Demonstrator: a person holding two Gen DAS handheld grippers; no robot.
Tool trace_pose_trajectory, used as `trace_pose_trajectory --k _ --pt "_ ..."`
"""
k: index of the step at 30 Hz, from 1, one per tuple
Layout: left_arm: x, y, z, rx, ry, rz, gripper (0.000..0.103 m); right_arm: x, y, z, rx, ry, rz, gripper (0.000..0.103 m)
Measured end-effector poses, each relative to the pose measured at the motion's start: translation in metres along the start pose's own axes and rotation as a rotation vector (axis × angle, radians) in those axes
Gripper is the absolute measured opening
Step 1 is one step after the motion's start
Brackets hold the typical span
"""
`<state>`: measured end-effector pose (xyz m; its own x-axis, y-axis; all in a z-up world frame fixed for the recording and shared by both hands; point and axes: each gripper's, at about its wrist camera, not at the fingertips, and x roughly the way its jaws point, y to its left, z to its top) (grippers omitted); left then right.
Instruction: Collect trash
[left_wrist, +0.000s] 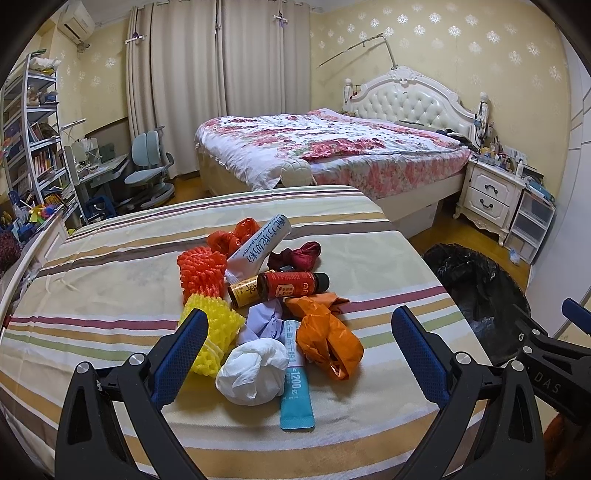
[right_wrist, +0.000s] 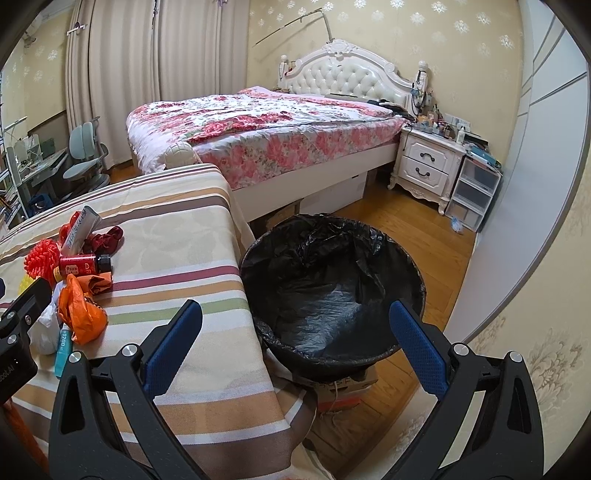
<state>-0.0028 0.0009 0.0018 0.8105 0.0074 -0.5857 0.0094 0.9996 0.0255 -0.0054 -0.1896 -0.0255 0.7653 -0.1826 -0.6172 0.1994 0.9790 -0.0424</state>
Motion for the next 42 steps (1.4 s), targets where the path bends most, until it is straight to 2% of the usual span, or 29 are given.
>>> trace_pose_trajectory --k 16,42 --pt "0.008 -0.001 -0.014 0.001 0.013 -0.002 0.097 0.002 0.000 -0.001 -0.002 0.007 0.000 0.099" --pt "0.009 -0.007 -0.018 0.009 0.029 -0.004 0.097 0.005 0.001 -0.002 -0.003 0.014 -0.001 0.099"
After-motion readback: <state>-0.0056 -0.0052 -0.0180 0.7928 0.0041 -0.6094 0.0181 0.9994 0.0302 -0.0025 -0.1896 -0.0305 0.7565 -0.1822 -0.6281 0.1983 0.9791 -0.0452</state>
